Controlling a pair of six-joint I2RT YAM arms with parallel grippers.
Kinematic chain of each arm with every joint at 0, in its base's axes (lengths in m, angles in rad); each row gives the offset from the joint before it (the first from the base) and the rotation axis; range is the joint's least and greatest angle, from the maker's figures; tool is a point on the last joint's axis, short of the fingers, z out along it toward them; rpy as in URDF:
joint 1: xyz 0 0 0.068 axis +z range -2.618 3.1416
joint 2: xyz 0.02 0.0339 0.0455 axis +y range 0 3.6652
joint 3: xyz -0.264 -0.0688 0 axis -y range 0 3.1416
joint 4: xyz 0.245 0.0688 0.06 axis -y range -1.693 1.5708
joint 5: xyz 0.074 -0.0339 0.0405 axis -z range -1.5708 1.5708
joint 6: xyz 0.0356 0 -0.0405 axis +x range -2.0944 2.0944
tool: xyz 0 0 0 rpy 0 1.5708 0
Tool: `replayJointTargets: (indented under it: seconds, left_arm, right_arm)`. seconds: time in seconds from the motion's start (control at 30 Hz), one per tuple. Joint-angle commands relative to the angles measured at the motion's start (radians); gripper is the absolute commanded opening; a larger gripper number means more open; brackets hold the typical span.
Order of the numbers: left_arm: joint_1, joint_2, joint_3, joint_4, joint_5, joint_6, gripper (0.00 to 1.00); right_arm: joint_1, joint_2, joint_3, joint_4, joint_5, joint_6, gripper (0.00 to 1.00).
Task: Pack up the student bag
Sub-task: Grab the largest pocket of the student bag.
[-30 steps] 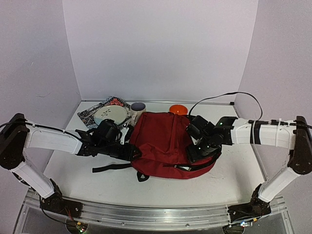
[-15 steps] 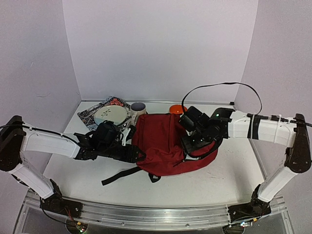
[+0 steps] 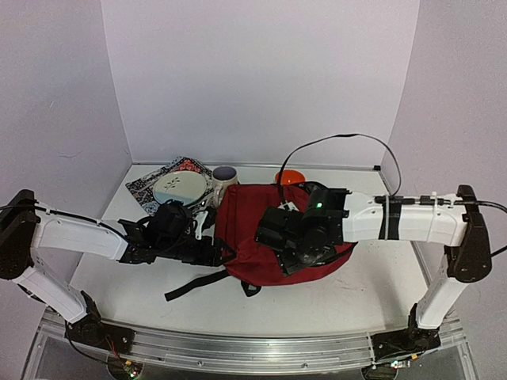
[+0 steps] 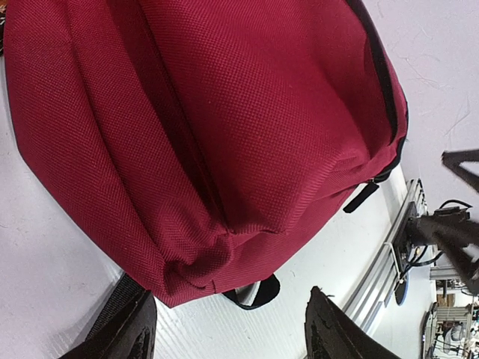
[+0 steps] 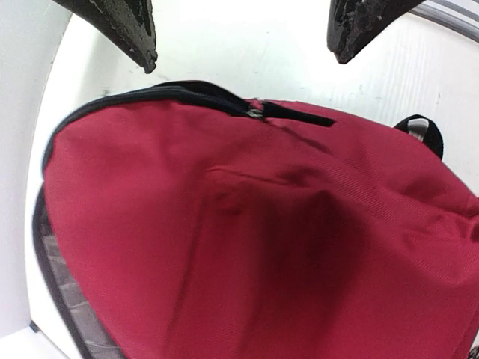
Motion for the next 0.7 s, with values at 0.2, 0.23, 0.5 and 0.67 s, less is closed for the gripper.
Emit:
replayJointTargets:
  seconds: [0.2,0.23,0.5,0.67]
  left_arm:
    - [-0.011,0.001,-0.002,0.064,-0.048,-0.049,0.70]
    - [-0.012,0.002,-0.002,0.066,-0.048,-0.050,0.70]
    - [-0.011,-0.016,-0.018,0.083,-0.058,-0.067,0.70]
    - [-0.011,-0.012,-0.023,0.092,-0.055,-0.074,0.70]
  right_arm:
    - [0.039,0.226,0.116,-0.017,0.035,0.159,0.70]
    - [0.039,0.245,0.124,-0.020,0.047,0.176,0.69]
    - [0.039,0.348,0.147,-0.053,0.122,0.255,0.68]
    - [0.039,0.383,0.164,-0.140,0.188,0.344,0.67]
